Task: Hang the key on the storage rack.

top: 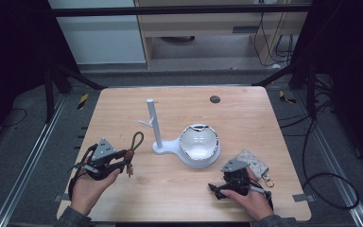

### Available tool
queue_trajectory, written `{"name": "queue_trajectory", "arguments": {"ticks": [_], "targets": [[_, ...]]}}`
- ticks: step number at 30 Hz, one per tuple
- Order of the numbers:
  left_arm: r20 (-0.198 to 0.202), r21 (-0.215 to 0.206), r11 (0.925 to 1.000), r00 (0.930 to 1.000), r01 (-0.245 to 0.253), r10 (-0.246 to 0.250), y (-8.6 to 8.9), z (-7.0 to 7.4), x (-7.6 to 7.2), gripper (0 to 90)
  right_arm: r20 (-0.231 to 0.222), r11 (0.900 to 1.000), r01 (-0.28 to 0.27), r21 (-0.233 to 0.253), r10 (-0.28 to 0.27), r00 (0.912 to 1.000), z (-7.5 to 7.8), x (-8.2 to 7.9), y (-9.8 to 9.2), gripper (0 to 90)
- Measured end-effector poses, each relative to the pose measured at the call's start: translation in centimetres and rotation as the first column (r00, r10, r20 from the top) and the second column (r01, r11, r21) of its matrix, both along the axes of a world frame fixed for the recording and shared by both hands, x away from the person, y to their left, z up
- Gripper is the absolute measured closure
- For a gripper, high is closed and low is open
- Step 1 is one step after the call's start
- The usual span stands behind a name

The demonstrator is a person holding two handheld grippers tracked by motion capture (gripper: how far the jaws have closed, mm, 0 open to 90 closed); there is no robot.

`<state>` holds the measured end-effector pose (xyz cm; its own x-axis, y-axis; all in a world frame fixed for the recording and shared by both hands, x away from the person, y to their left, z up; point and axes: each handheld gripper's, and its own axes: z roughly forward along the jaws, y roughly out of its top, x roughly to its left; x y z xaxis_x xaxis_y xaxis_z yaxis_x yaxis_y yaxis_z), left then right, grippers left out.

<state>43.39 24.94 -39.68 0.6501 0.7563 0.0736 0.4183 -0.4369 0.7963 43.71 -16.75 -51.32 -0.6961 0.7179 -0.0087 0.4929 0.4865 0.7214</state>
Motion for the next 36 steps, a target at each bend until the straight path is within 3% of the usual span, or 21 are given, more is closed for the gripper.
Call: {"name": "queue_trajectory", "arguments": {"ticks": [10,21,36], "targets": [[0.012,-0.025,0.9991,0.9994,0.033,-0.033,-0.8,0.7,-0.7,66.2,-0.002,1.0,0.001,0.001,-0.001,1.0,0.0,0.0,0.0,0.2],[0.068,-0.03,0.9954,0.9938,0.091,-0.088,-2.9,2.9,-1.6,66.2,0.0,1.0,0.0,-0.003,0.0,1.0,0.0,0.0,0.0,0.2],[0.101,-0.052,0.9942,0.9909,0.094,-0.089,-3.7,5.0,-1.0,66.1,-0.003,1.0,0.002,-0.003,-0.002,1.0,0.0,0.0,0.0,0.3]]}}
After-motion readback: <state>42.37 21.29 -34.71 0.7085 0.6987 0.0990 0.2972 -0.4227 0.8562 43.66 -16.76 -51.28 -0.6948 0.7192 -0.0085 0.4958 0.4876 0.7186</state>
